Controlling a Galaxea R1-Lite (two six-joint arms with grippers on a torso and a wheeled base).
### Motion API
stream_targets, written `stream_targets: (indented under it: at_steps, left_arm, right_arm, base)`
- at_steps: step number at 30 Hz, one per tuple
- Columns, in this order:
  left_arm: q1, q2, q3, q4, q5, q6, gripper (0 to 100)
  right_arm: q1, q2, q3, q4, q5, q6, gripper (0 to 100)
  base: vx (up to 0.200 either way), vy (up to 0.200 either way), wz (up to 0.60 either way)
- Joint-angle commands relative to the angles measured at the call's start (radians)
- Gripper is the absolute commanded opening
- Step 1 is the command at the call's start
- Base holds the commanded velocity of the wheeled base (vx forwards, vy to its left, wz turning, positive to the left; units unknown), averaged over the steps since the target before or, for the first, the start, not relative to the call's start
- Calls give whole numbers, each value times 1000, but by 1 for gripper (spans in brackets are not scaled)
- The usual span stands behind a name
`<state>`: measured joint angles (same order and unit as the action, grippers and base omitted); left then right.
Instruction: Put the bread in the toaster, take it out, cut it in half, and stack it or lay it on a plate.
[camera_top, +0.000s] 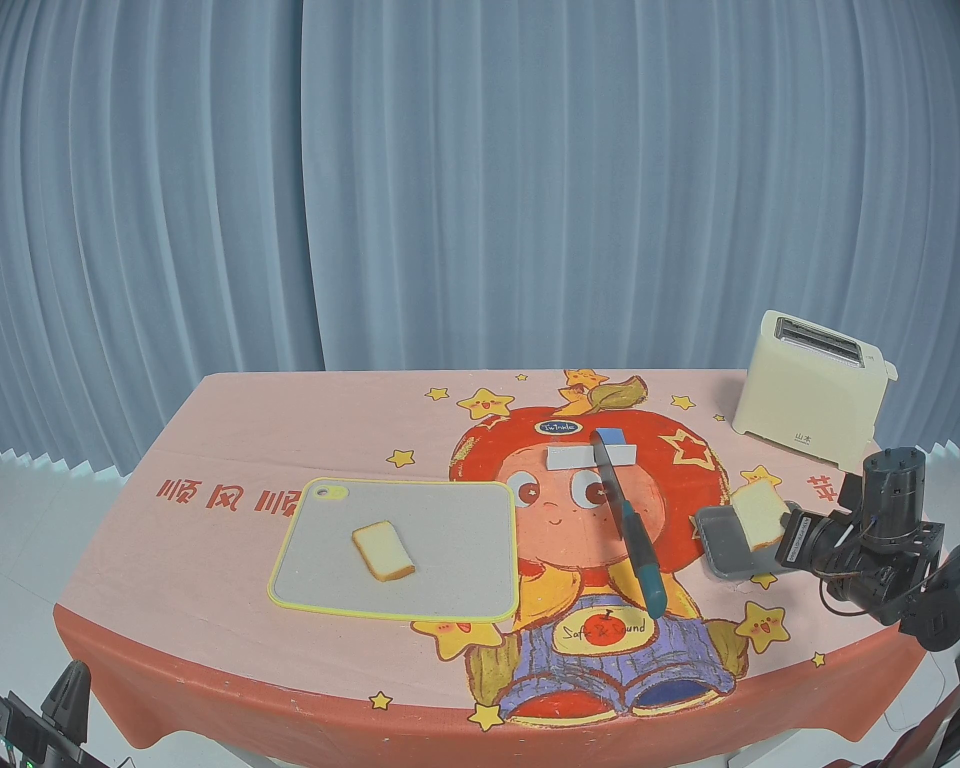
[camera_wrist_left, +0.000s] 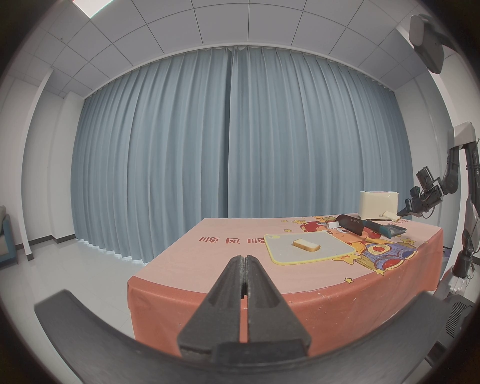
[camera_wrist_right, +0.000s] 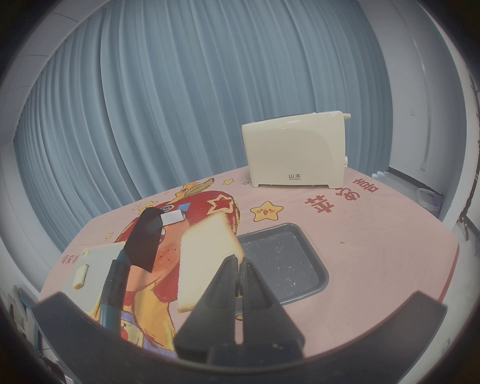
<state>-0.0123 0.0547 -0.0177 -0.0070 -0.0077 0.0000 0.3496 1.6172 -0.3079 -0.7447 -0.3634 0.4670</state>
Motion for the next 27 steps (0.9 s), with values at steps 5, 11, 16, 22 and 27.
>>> stream_targets:
  at_steps: [5,11,16,22,27]
  left_arm:
    - [0,1,18,-1,0,0,0]
    - [0,1,18,-1,0,0,0]
    - [0,1,18,-1,0,0,0]
    - [0,1,18,-1,0,0,0]
    - [0,1,18,-1,0,0,0]
  right_arm:
    - [-17,35,1,1,0,1,0]
    - [-37,72,4,-1,18,-1,0]
    - [-35,81,15,-2,18,-4,0]
    - [-41,90,13,-2,18,-2,0]
    - [-46,110,10,-4,18,-2,0]
  base:
    - [0,0,0]
    - [0,0,0]
    - [0,0,0]
    - [0,0,0]
    - [0,0,0]
